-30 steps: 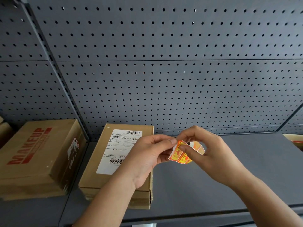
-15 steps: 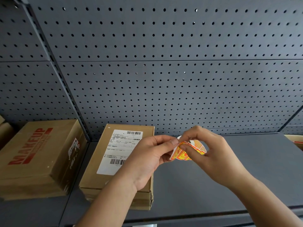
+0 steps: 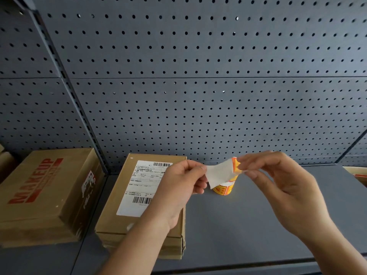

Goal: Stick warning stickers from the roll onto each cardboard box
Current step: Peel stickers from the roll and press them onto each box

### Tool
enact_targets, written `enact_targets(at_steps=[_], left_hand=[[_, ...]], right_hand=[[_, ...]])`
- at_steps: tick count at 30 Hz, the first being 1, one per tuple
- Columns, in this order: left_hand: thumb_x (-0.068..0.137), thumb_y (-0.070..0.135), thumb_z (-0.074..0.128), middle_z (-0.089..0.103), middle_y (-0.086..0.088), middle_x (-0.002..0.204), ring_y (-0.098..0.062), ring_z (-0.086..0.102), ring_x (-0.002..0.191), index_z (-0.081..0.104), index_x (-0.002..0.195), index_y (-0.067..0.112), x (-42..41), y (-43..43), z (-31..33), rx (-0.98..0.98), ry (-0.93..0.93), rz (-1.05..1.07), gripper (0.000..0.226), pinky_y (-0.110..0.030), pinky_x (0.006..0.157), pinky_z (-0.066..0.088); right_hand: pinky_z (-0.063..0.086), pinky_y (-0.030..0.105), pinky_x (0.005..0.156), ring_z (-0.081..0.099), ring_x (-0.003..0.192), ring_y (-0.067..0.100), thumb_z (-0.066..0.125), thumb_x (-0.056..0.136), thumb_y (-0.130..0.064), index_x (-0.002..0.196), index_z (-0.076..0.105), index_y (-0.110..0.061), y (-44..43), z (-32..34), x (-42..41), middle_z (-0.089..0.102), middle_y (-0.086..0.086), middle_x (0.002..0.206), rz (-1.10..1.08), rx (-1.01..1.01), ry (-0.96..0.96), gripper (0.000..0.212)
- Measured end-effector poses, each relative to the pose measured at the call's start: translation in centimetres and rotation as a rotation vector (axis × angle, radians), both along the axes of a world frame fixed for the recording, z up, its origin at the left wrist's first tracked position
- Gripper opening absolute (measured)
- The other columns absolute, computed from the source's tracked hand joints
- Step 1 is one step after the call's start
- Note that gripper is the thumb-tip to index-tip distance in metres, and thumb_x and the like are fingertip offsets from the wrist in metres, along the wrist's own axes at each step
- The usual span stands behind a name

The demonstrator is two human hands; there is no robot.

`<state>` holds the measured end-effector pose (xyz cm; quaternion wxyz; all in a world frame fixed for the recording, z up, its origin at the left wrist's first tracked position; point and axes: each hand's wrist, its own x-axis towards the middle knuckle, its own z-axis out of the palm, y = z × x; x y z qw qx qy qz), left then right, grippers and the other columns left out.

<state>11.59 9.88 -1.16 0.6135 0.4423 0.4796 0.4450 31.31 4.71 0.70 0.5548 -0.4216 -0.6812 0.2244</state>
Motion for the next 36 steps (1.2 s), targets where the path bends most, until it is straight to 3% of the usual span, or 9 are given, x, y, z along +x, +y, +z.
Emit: enact_targets(at_steps=[5, 8, 11, 15, 21, 26, 31, 34, 36], left_hand=[[0.095, 0.026, 0.062, 0.068, 0.010, 0.072, -0.003, 0.061, 0.066, 0.069, 0.087, 0.025, -0.5, 0.0, -0.2, 0.274, 0.528, -0.011, 0.011, -0.024, 0.066, 0.051], [0.094, 0.033, 0.064, 0.066, 0.014, 0.083, 0.000, 0.060, 0.078, 0.070, 0.097, 0.031, -0.9, -0.7, 0.5, 0.439, 0.728, -0.001, 0.006, -0.015, 0.068, 0.047], [0.093, 0.043, 0.063, 0.067, 0.015, 0.091, -0.002, 0.062, 0.089, 0.069, 0.112, 0.034, -1.8, -1.8, 1.8, 0.547, 0.643, 0.087, 0.022, -0.018, 0.075, 0.050], [0.084, 0.058, 0.066, 0.073, 0.015, 0.094, -0.001, 0.067, 0.091, 0.073, 0.101, 0.034, -3.3, -4.0, 4.0, 0.462, 0.362, -0.102, 0.030, -0.015, 0.076, 0.051], [0.079, 0.034, 0.081, 0.071, 0.005, 0.078, -0.007, 0.066, 0.070, 0.071, 0.089, 0.029, -5.8, -4.3, 3.7, 0.424, 0.282, 0.003, 0.014, -0.024, 0.063, 0.054], [0.086, 0.015, 0.076, 0.075, -0.008, 0.079, -0.014, 0.070, 0.068, 0.072, 0.086, 0.013, -8.2, -4.0, 3.3, 0.346, 0.095, 0.193, 0.004, -0.023, 0.059, 0.056], [0.089, 0.010, 0.072, 0.077, -0.008, 0.080, -0.017, 0.074, 0.071, 0.067, 0.090, 0.005, -9.2, -3.2, 2.4, 0.224, -0.055, 0.377, 0.007, -0.025, 0.064, 0.061], [0.091, 0.010, 0.070, 0.078, -0.013, 0.085, -0.022, 0.076, 0.078, 0.063, 0.096, 0.001, -9.9, -2.6, 1.7, 0.163, -0.119, 0.392, 0.012, -0.026, 0.066, 0.061], [0.091, 0.012, 0.070, 0.078, -0.010, 0.085, -0.020, 0.076, 0.078, 0.065, 0.095, 0.003, -10.6, -2.0, 1.2, 0.158, -0.057, 0.391, 0.012, -0.024, 0.066, 0.060]], right_hand=[[0.056, 0.022, 0.082, 0.073, 0.085, 0.014, 0.062, 0.090, -0.003, 0.091, 0.061, -0.015, -0.5, 1.9, 0.7, 0.074, -0.001, 0.088, -0.072, 0.044, 0.207, 0.011], [0.055, 0.016, 0.075, 0.072, 0.077, 0.011, 0.062, 0.083, -0.002, 0.087, 0.065, -0.012, -0.2, 2.8, 0.7, 0.074, -0.003, 0.083, -0.052, -0.029, 0.181, 0.011], [0.056, 0.020, 0.073, 0.071, 0.079, 0.017, 0.067, 0.082, -0.012, 0.085, 0.073, -0.021, 0.1, 3.0, -0.2, 0.075, 0.002, 0.084, 0.007, -0.177, 0.074, 0.011], [0.057, 0.025, 0.077, 0.072, 0.084, 0.013, 0.068, 0.081, -0.025, 0.089, 0.076, -0.036, 0.6, 3.3, -2.9, 0.076, -0.007, 0.089, 0.125, -0.297, -0.111, 0.015], [0.058, 0.029, 0.075, 0.070, 0.083, 0.013, 0.072, 0.084, -0.017, 0.106, 0.067, -0.047, 1.8, 3.5, -7.0, 0.074, -0.006, 0.090, 0.237, -0.322, -0.139, 0.038], [0.055, 0.020, 0.074, 0.071, 0.090, 0.016, 0.066, 0.081, -0.024, 0.121, 0.063, -0.025, 2.8, 1.9, -9.8, 0.075, 0.002, 0.098, 0.272, -0.473, 0.133, 0.040], [0.059, 0.029, 0.071, 0.071, 0.079, 0.026, 0.065, 0.084, -0.025, 0.100, 0.073, -0.007, 3.0, 0.0, -12.7, 0.075, 0.016, 0.089, 0.290, -0.683, 0.383, 0.026], [0.060, 0.030, 0.070, 0.071, 0.073, 0.022, 0.061, 0.094, -0.016, 0.094, 0.073, -0.004, 3.9, -0.3, -14.1, 0.075, 0.018, 0.084, 0.234, -0.693, 0.355, 0.017], [0.060, 0.031, 0.069, 0.069, 0.070, 0.019, 0.059, 0.098, -0.013, 0.093, 0.073, -0.004, 4.7, -0.4, -14.8, 0.075, 0.017, 0.085, 0.195, -0.683, 0.315, 0.017]])
